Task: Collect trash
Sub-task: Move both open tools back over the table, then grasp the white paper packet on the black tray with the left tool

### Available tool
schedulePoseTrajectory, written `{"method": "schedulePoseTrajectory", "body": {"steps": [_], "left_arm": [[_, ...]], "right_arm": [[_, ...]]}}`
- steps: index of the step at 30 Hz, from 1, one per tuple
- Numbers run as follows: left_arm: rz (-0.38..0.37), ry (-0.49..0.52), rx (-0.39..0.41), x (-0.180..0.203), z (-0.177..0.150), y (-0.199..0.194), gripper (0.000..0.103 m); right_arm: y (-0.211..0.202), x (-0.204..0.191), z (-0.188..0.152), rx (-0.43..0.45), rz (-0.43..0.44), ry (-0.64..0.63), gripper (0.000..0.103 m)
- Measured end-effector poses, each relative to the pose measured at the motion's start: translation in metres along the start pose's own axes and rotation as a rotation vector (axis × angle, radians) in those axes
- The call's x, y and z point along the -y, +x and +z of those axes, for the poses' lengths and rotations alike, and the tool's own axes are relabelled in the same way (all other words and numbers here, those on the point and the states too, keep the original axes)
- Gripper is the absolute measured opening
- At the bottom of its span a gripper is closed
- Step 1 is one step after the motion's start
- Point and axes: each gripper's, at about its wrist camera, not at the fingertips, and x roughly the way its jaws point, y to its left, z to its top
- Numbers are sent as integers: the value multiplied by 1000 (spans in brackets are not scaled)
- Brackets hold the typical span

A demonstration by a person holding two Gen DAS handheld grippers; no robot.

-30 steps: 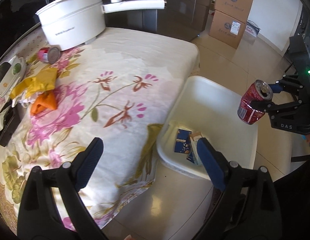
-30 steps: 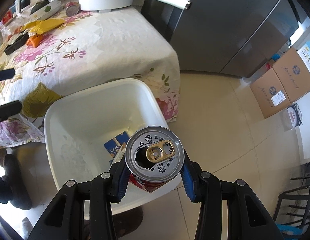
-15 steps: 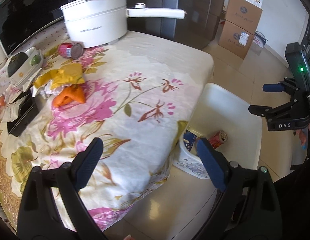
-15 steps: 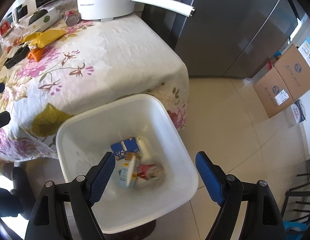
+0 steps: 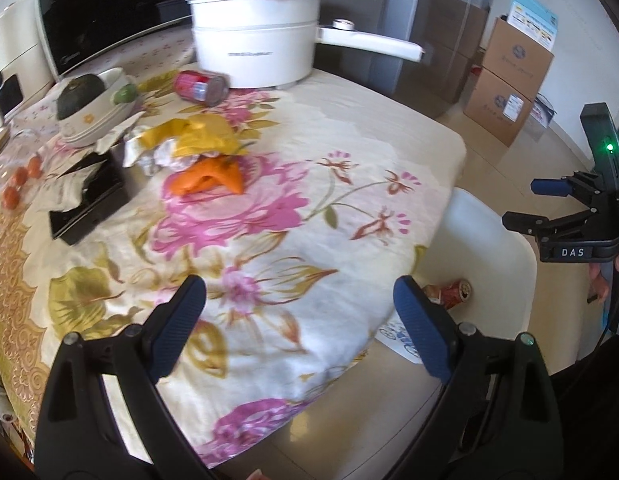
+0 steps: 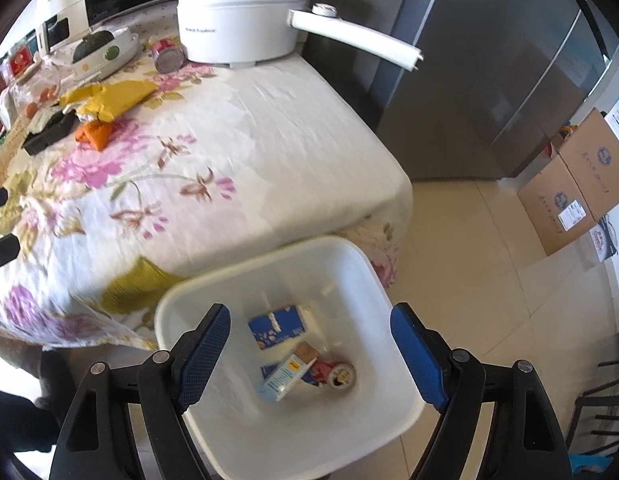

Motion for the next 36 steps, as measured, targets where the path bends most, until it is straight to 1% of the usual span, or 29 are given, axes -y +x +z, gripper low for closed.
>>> {"method": "schedulePoseTrajectory", "body": {"steps": [9, 14, 18, 21, 24, 27, 31, 33, 36], "left_arm": [[40, -122, 19, -60, -1, -14, 94], [79, -200, 36, -101, -1, -20, 95], [113, -269, 43, -134, 0, -20, 94], [153, -327, 51, -159, 3, -18, 94], [161, -364, 75, -182, 8, -16, 94], [200, -328, 83, -198, 17, -8, 94], [226, -205, 46, -213, 33, 13, 94], [217, -181, 27, -221, 40, 23, 92], [170, -160, 12, -230, 55, 37, 89]], "right_arm": [[-2, -41, 31, 31, 34, -31, 84], [0, -66, 48, 41, 61, -52, 84], [0, -83, 58, 43, 84, -60, 84], [3, -99, 67, 45, 96, -74, 84], [7, -114, 75, 44, 109, -88, 84], [11, -122, 81, 40, 121, -84, 84], [17, -125, 91, 46, 132, -74, 84], [20, -124, 96, 58, 143, -70, 84], [25, -121, 102, 61, 146, -65, 84]]}}
